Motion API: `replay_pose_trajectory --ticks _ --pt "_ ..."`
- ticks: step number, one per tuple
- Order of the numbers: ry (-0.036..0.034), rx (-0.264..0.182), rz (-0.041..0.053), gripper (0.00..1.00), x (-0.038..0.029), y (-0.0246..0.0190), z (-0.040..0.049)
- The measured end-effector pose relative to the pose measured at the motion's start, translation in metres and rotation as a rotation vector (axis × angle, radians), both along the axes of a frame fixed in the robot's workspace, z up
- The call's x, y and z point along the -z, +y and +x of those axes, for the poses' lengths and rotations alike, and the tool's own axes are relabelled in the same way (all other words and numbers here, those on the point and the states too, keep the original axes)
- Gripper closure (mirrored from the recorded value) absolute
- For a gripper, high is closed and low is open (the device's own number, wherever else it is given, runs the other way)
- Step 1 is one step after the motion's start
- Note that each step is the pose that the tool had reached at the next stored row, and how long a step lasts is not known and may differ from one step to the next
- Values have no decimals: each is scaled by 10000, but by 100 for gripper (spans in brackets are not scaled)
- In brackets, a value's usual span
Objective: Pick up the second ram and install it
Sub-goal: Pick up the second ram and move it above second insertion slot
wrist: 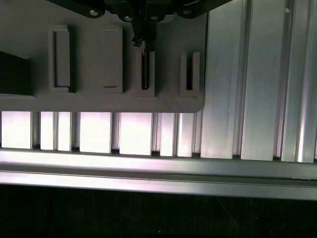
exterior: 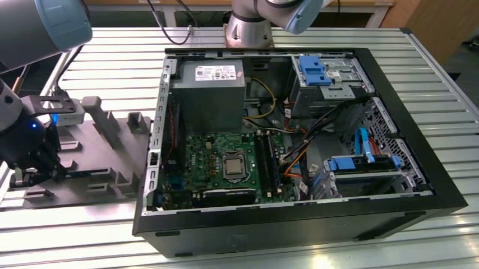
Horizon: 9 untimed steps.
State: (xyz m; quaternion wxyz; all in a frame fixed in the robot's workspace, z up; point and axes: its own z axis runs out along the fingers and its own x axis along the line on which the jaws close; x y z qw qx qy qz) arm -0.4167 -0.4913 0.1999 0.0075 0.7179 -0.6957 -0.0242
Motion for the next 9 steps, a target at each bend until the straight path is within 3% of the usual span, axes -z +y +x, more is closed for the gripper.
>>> replay_pose_trajectory --ticks 9 --pt "2 153 -2 88 -20 0 0"
